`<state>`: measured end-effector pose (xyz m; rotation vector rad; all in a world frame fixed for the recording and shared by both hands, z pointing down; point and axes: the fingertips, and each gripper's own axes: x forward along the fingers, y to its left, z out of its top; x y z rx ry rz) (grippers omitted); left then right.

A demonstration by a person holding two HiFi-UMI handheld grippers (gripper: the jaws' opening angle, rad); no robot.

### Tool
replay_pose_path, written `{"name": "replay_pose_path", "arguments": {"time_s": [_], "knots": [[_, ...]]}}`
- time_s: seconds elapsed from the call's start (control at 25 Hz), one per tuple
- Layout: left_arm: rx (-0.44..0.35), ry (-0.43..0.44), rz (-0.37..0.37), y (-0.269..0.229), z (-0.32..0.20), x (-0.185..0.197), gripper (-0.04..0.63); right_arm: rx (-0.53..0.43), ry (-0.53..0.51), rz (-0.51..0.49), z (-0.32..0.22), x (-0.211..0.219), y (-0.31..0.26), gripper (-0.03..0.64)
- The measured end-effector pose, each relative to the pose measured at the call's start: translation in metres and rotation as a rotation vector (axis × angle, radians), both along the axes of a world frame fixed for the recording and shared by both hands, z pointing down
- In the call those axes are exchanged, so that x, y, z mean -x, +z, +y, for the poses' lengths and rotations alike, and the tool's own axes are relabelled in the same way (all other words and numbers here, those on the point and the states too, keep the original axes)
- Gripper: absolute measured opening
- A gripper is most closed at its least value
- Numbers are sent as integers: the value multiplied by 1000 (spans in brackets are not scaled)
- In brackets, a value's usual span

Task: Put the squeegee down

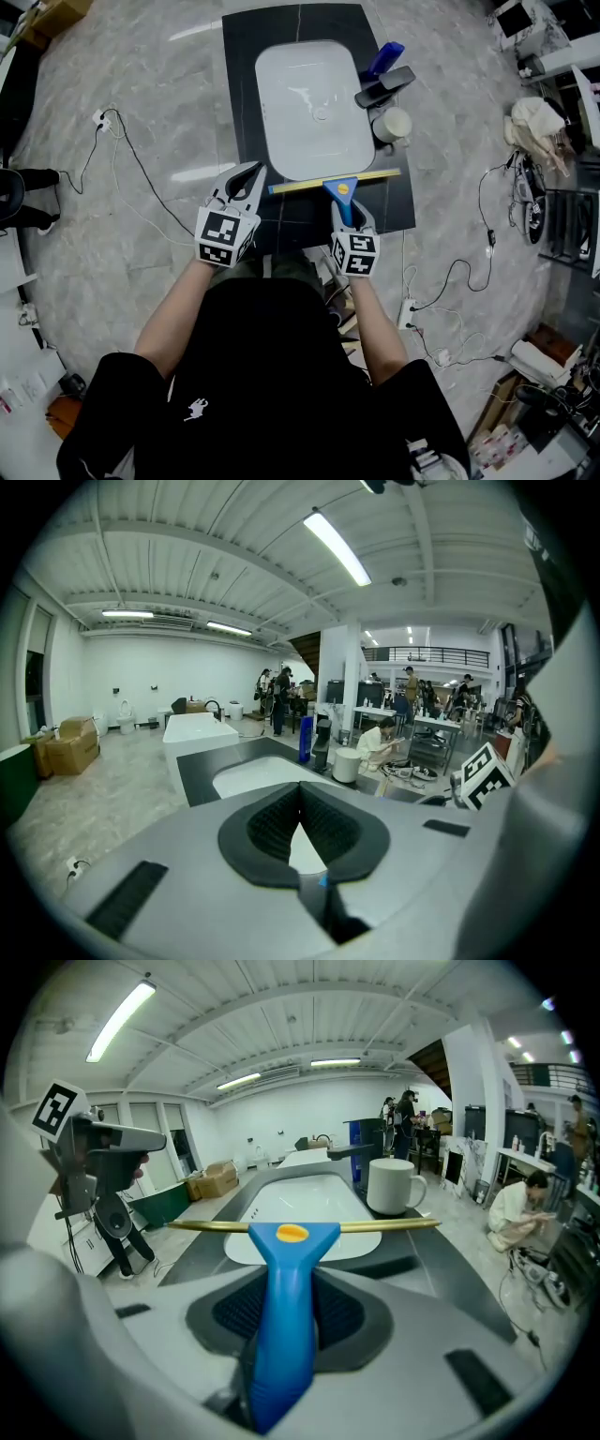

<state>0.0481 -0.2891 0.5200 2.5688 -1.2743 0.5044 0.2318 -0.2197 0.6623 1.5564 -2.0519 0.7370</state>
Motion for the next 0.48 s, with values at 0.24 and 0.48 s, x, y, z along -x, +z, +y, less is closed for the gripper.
{"name": "replay_pose_path", "arguments": {"time_s": [0.24,0.48], "knots": [[20,-17,-9,12,-2,0,3,33,3,24,2,3,16,133],[45,-23,-11,25,-2,0,3,60,12,47,5,2,30,133]]}}
